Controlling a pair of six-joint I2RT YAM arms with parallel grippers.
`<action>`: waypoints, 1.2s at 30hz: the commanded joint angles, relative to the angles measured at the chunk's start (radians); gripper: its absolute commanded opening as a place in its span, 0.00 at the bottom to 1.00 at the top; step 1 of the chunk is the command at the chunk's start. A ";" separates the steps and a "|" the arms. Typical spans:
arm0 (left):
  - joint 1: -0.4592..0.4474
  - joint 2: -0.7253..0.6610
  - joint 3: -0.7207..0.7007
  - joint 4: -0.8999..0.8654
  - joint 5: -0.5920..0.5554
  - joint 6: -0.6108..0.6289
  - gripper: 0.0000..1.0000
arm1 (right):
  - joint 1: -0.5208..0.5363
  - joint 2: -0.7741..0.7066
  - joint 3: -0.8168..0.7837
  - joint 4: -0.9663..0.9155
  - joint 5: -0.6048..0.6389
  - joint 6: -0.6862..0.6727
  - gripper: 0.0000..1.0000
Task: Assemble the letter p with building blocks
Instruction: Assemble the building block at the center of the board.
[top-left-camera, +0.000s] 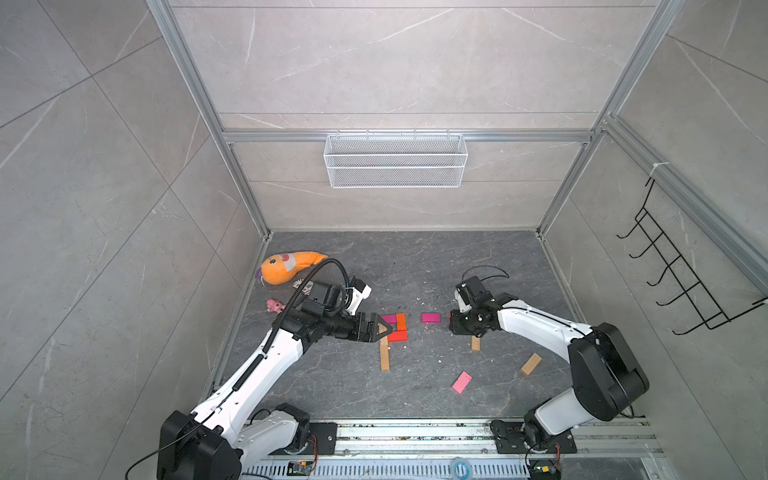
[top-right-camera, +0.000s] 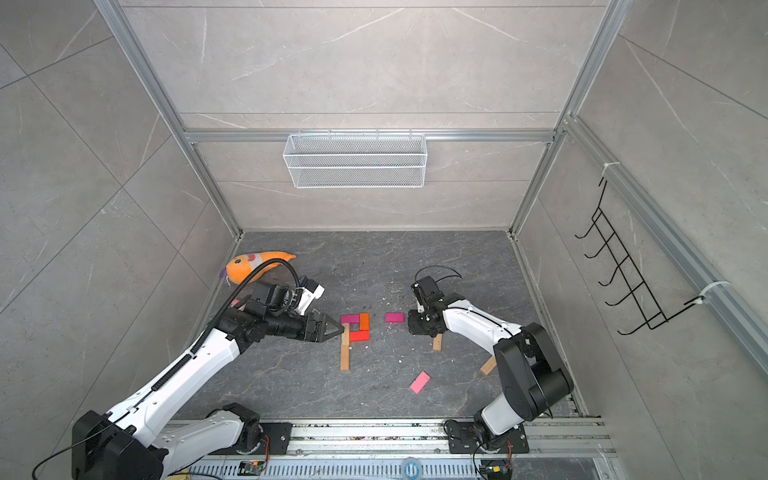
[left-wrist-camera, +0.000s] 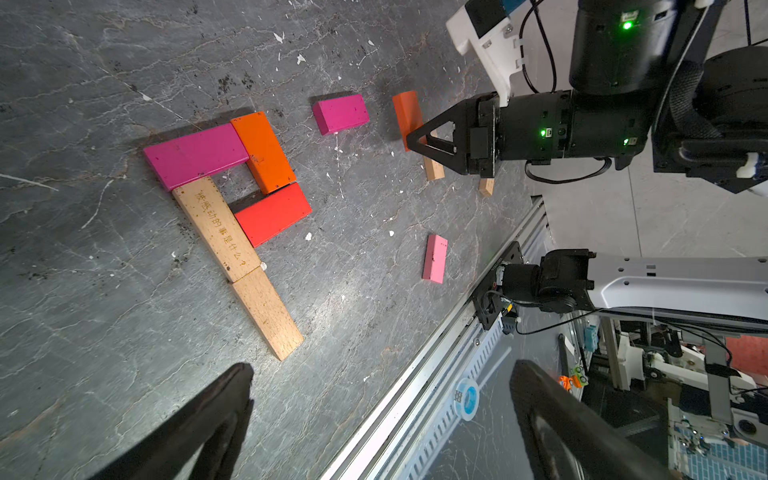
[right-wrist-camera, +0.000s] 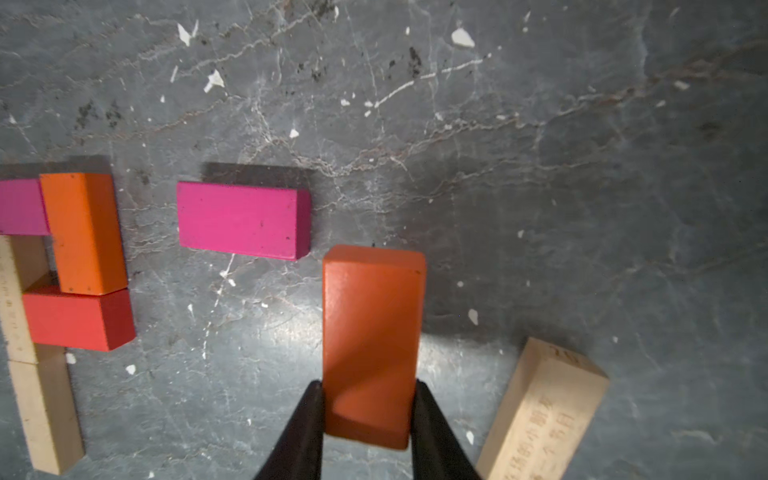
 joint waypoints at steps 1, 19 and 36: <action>0.001 0.009 0.007 -0.003 -0.008 0.037 1.00 | 0.005 0.035 0.036 0.032 0.017 -0.030 0.24; 0.002 0.014 0.011 -0.008 -0.012 0.040 1.00 | 0.009 0.153 0.081 0.062 0.017 -0.013 0.24; 0.002 -0.007 0.009 0.000 0.005 0.038 1.00 | 0.038 0.181 0.086 0.047 0.037 0.022 0.26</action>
